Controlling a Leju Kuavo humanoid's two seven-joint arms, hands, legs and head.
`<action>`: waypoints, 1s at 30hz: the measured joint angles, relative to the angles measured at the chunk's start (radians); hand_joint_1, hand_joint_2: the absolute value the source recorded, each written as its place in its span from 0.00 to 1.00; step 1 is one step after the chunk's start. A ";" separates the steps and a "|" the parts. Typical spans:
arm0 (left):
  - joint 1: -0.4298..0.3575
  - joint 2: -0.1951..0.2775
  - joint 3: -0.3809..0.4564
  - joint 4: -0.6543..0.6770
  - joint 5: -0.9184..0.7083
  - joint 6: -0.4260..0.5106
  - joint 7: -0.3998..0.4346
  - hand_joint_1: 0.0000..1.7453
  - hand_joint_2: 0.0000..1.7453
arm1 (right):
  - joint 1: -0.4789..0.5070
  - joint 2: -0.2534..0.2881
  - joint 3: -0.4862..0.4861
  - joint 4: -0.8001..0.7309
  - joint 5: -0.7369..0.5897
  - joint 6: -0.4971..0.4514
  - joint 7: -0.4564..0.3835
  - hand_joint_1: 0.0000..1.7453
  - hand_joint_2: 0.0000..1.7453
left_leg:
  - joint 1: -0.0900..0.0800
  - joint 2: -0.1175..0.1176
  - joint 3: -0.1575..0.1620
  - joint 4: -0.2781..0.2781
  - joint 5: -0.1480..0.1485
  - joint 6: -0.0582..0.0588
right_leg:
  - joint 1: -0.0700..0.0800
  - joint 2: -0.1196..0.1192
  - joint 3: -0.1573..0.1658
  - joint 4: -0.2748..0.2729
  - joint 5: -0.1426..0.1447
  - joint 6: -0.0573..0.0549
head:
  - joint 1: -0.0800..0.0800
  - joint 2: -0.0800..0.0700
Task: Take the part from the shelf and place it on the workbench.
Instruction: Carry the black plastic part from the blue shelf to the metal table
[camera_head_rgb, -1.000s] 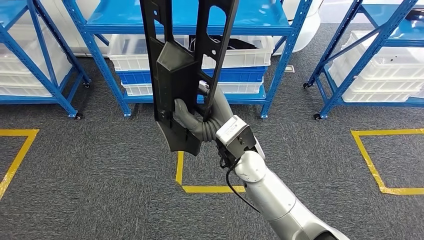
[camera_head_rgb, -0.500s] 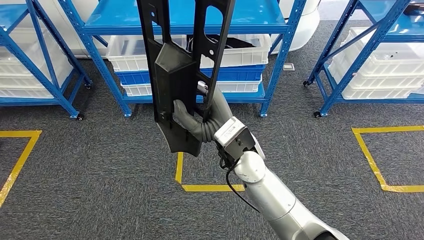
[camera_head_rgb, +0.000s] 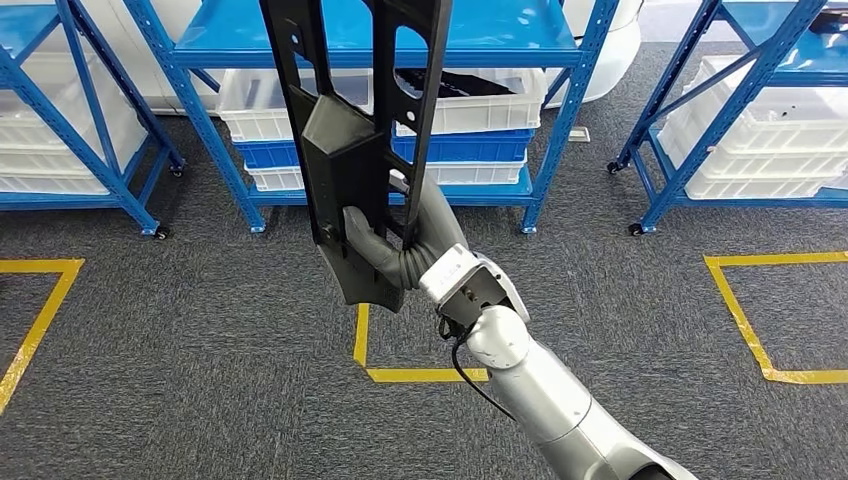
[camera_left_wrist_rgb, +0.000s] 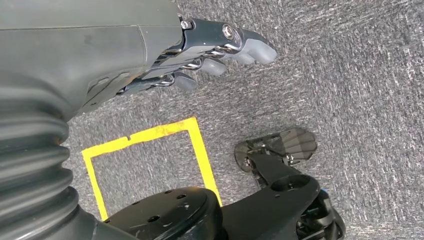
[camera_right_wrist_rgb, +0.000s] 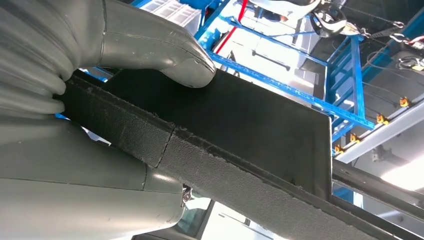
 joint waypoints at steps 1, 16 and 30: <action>-0.001 -0.001 0.000 0.000 0.000 0.000 -0.001 0.00 1.00 | -0.001 0.000 0.000 0.000 0.002 0.000 -0.001 1.00 1.00 | 0.006 0.000 0.002 -0.009 0.007 0.005 | 0.001 0.001 -0.011 0.021 -0.015 0.001 | 0.001 0.000; 0.004 0.000 0.001 0.000 -0.003 -0.002 -0.005 0.00 1.00 | 0.000 -0.012 0.010 0.000 0.024 0.002 -0.002 1.00 1.00 | 0.038 -0.061 -0.050 0.003 0.039 -0.069 | -0.031 0.020 0.047 -0.005 -0.025 0.009 | 0.003 0.000; -0.006 -0.001 0.001 0.000 -0.006 -0.002 -0.005 0.00 1.00 | -0.007 -0.010 0.013 0.000 0.036 0.003 -0.004 1.00 1.00 | 0.002 0.048 -0.024 0.034 -0.013 -0.019 | 0.015 -0.131 0.044 -0.001 -0.037 -0.002 | 0.002 0.000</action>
